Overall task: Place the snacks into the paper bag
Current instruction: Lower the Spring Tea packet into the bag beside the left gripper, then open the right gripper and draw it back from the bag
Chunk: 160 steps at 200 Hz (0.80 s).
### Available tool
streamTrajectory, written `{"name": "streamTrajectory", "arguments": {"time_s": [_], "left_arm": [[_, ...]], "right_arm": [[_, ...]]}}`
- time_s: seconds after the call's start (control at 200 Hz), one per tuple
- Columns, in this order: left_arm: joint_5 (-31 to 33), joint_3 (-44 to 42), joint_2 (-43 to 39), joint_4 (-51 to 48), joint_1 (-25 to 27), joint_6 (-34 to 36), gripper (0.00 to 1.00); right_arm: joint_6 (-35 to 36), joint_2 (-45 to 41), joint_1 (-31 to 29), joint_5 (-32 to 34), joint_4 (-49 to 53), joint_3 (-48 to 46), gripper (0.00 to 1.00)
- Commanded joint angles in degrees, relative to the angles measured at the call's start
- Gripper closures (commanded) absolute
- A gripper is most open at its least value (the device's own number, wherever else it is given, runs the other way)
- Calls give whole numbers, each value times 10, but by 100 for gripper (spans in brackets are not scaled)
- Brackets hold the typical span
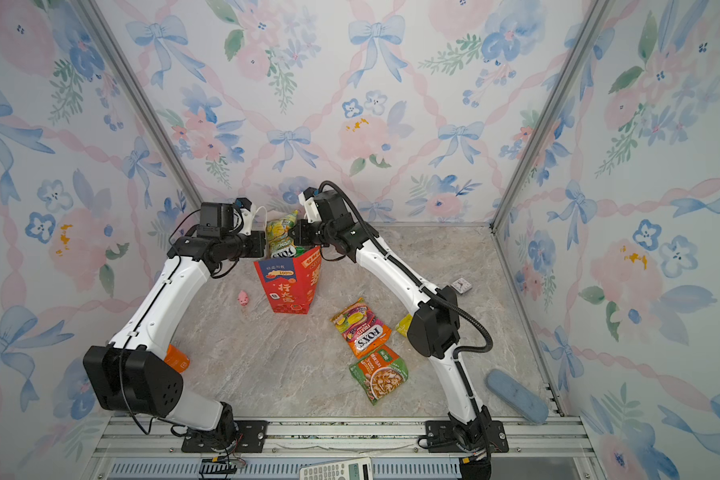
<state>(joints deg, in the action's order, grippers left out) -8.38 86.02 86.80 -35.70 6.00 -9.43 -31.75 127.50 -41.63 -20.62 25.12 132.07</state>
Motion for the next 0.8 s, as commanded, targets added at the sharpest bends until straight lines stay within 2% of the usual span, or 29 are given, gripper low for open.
{"name": "streamTrajectory", "arguments": {"time_s": [0.0,0.265,0.305,0.41,0.515,0.63,0.795], "left_arm": [[-8,-6,-11,6,0,12,100],[-8,-6,-8,6,0,13,100],[-7,-6,-8,6,0,12,100],[-7,-6,-8,6,0,13,100],[-8,-6,-7,6,1,12,100],[-7,-6,-7,6,0,13,100],[-7,-6,-7,6,-1,13,100]], "right_arm": [[0,-17,3,-19,-22,-4,100],[1,-60,4,-16,-43,-72,100],[2,-65,5,-17,-47,-79,95],[1,-78,11,-17,-53,-88,64],[3,-90,15,-20,-51,-84,48],[7,-103,18,-25,-50,-83,40],[8,-128,18,-46,-62,-101,37]]}}
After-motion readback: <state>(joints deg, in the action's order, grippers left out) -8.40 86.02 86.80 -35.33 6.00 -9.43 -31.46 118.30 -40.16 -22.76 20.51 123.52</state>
